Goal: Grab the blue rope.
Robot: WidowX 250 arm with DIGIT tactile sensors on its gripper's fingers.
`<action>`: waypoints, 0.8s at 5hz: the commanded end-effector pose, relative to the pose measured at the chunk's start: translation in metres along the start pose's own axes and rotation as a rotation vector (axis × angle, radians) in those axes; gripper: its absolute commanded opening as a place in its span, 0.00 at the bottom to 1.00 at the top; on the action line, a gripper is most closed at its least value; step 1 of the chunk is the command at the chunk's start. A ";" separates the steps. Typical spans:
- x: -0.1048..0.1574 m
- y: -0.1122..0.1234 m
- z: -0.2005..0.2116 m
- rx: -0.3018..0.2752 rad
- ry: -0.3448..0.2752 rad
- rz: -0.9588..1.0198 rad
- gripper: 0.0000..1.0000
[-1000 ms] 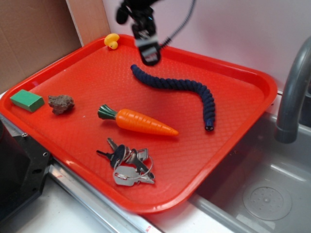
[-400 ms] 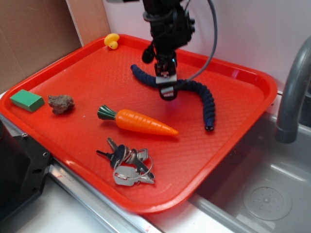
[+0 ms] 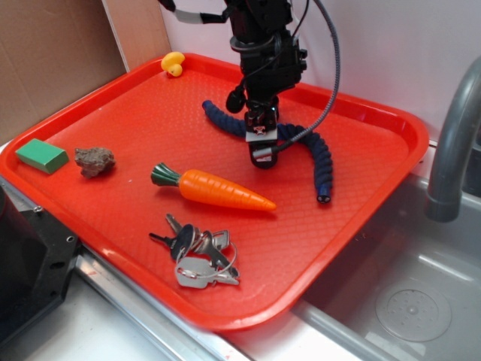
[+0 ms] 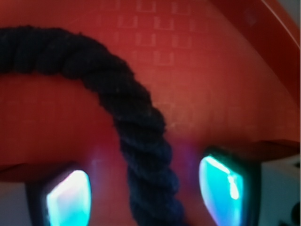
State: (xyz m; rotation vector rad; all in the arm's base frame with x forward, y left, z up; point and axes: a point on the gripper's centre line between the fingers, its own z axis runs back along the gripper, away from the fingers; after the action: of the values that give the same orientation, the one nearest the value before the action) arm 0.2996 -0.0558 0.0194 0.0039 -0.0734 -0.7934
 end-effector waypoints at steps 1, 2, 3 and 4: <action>0.002 -0.001 0.007 0.011 -0.029 0.029 0.00; -0.001 -0.001 0.010 0.007 -0.032 0.044 0.00; -0.019 -0.001 0.046 0.069 -0.047 0.136 0.00; -0.048 -0.011 0.097 0.136 -0.098 0.365 0.00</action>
State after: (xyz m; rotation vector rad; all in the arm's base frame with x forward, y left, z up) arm 0.2493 -0.0188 0.1065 0.0678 -0.1721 -0.4279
